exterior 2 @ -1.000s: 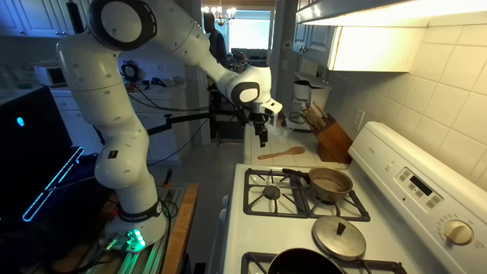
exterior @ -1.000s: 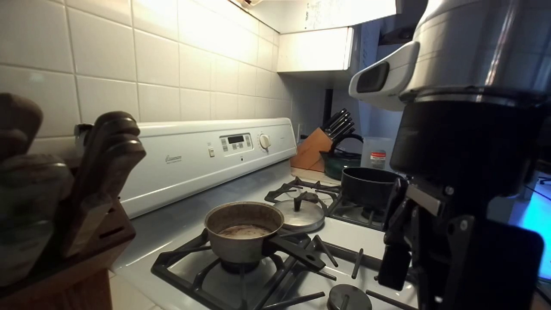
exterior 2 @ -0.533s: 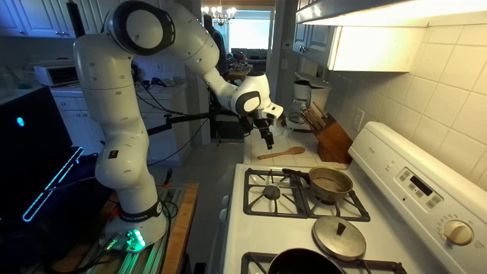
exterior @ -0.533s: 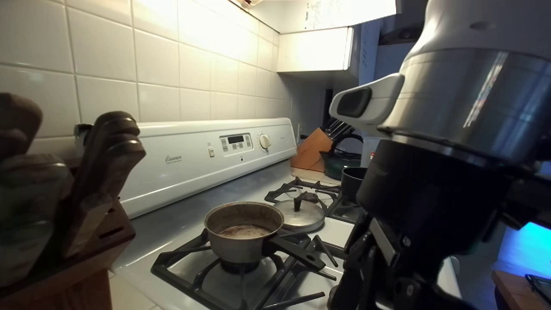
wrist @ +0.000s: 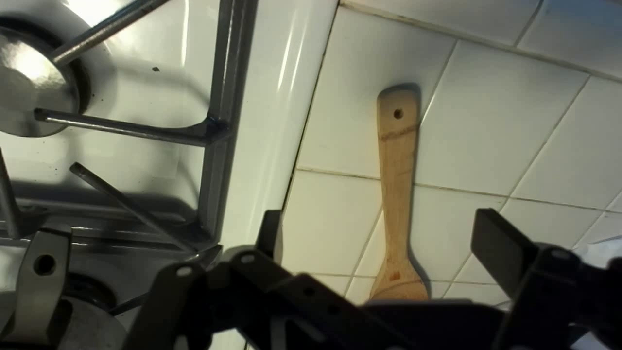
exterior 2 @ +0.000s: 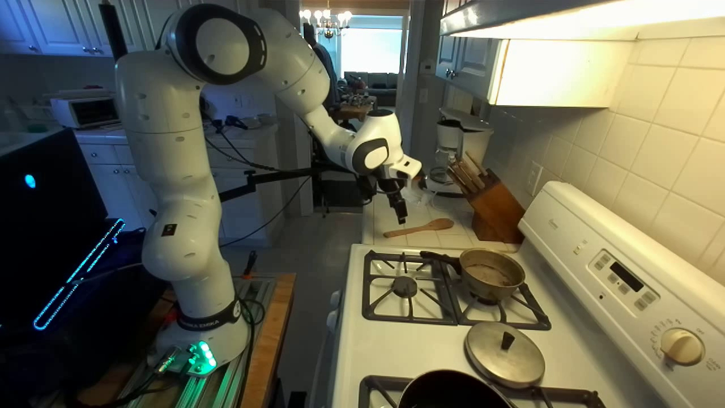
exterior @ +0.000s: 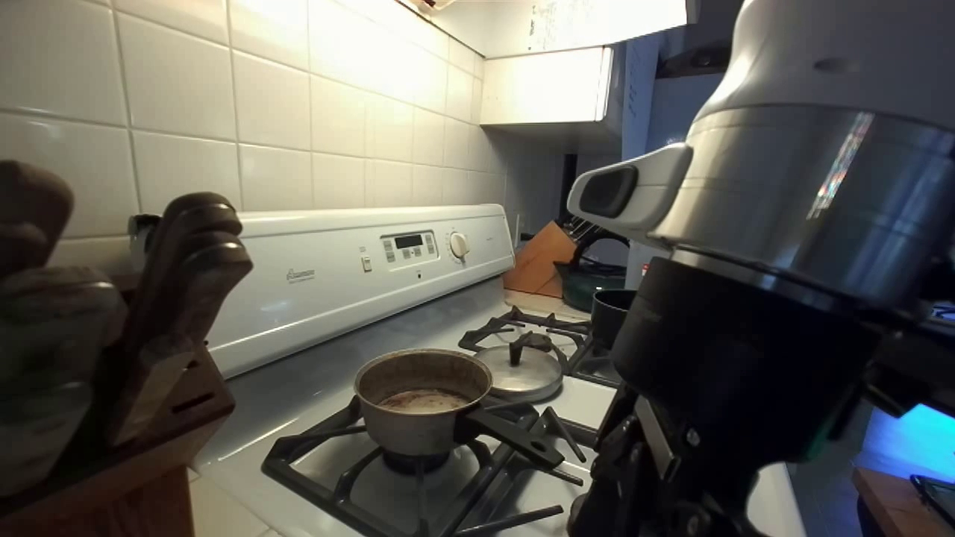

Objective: Pick up the wooden spoon, then move it around in the pot and then place it on the counter

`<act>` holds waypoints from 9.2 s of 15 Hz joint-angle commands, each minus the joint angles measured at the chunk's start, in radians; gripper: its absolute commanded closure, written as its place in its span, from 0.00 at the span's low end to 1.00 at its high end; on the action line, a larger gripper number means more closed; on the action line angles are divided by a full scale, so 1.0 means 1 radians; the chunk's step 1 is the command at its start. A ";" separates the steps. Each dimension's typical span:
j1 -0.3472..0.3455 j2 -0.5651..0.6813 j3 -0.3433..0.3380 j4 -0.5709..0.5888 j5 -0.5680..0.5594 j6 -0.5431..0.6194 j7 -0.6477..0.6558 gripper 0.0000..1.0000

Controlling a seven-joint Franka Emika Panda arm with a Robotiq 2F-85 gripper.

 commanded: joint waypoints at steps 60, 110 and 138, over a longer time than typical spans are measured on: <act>0.955 0.508 -0.988 0.073 -0.451 0.766 0.304 0.37; 0.450 -0.457 -0.883 -0.184 -1.031 -0.230 0.830 0.93; -0.410 -0.481 -0.423 -0.203 -0.682 -0.374 0.353 0.93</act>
